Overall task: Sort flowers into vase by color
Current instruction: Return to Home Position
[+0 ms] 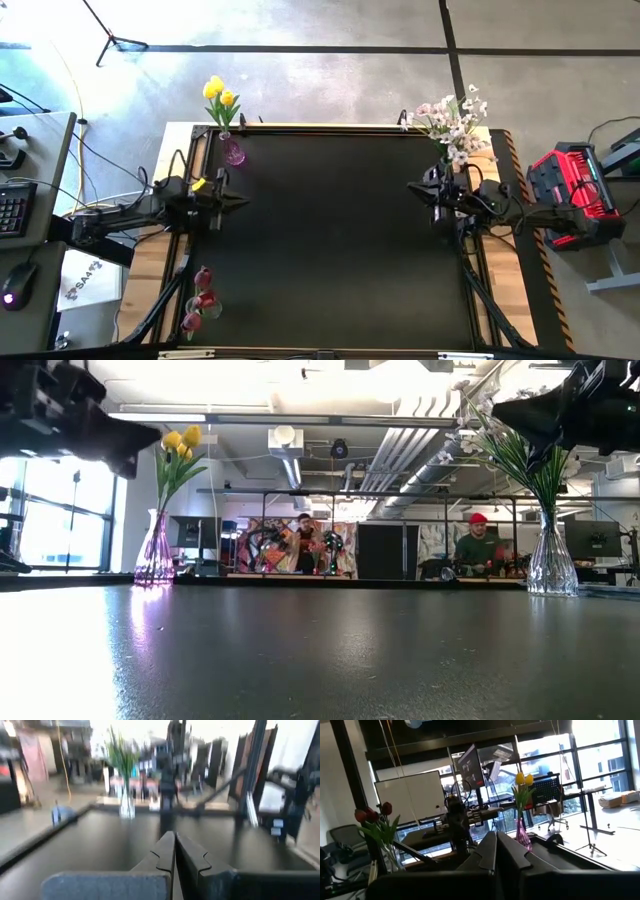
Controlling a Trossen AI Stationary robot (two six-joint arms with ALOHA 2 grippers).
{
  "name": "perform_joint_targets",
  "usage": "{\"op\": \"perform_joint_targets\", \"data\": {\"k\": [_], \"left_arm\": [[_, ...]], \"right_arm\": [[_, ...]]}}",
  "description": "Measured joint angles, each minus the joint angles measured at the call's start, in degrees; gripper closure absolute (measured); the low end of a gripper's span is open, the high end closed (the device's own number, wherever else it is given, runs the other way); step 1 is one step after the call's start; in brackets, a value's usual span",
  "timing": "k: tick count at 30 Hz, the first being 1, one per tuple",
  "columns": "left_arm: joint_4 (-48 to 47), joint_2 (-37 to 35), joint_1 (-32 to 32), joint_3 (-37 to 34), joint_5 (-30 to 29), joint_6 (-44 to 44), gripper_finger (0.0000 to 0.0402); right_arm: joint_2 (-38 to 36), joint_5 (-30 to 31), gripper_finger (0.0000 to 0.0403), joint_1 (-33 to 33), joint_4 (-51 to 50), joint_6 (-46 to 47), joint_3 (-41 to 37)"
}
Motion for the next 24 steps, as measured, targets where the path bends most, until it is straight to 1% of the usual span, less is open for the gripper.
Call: {"op": "perform_joint_targets", "data": {"k": [2,4,10,15,22,24], "left_arm": [[4.85,0.34,0.0,-1.0,-0.6,-0.24,0.0401],[4.4,0.36,0.0,-0.98,-1.84,0.15,0.0401],[3.73,-0.54,0.0,-1.0,-1.77,0.67,0.0401],[1.71,-0.52,0.0,-0.98,-1.85,1.2,0.0401],[1.24,-0.52,0.0,-0.98,-1.96,2.24,0.0401],[1.32,-0.52,0.0,-0.98,-2.09,2.7,0.0401]], "right_arm": [[0.0,-0.06,0.0403,0.0,0.0,0.0,0.01],[0.0,-0.06,0.0403,0.0,-0.36,0.0,0.01],[-0.02,-0.95,0.0403,0.0,-0.6,-0.33,0.01],[0.02,-2.01,0.0403,0.0,-5.0,0.53,0.03],[0.07,-2.0,0.0403,0.0,-4.44,-0.39,-0.12],[-0.04,-1.79,0.0403,0.0,-3.06,-0.2,-1.35]]}}
